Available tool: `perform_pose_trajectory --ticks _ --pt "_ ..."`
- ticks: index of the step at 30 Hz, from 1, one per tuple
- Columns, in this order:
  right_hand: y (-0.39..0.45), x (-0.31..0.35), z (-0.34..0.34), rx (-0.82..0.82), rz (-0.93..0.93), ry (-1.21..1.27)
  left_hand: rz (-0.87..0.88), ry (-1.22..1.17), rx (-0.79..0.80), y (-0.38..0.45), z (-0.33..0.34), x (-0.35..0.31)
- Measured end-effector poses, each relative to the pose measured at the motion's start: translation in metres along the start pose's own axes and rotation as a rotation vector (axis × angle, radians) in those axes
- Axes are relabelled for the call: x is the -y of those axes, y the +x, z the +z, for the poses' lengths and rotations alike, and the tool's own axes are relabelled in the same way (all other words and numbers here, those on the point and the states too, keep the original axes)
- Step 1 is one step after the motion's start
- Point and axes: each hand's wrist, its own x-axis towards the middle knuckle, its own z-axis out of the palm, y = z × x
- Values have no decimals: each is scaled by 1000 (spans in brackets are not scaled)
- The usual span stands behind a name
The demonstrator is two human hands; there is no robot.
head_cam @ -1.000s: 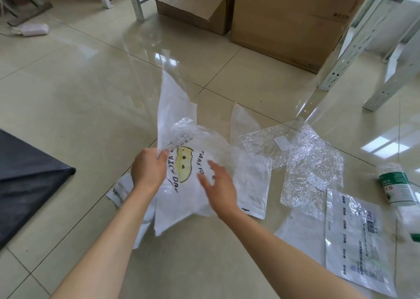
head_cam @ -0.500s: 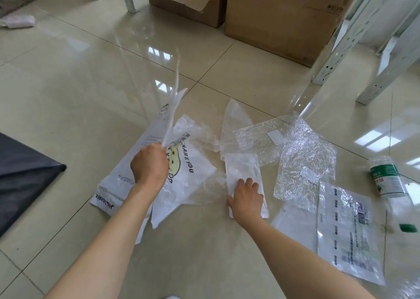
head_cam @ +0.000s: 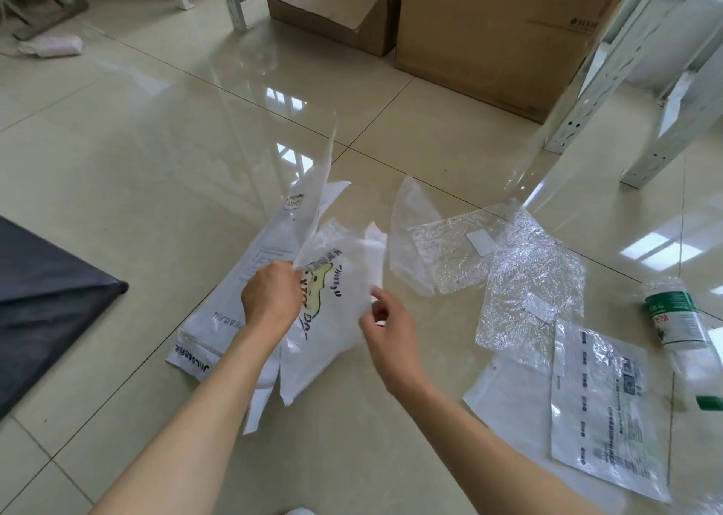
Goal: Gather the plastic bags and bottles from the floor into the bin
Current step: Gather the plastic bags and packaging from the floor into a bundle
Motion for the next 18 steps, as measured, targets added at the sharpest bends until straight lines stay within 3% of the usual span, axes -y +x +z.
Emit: perform_pose_trajectory --ticks 6,9,13,15,18 --pt "12 30 33 239 -78 -104 -144 -591 226 -2 -8 -9" --pt "17 30 37 335 -108 -166 -127 -641 304 -2 -8 -13" --pt "23 22 27 428 -122 -203 -150 -576 184 8 1 -11" --pt "35 10 16 341 -136 -318 -154 -453 116 13 5 -10" --pt "72 -9 -7 56 -108 -623 -119 -301 70 18 10 -13"
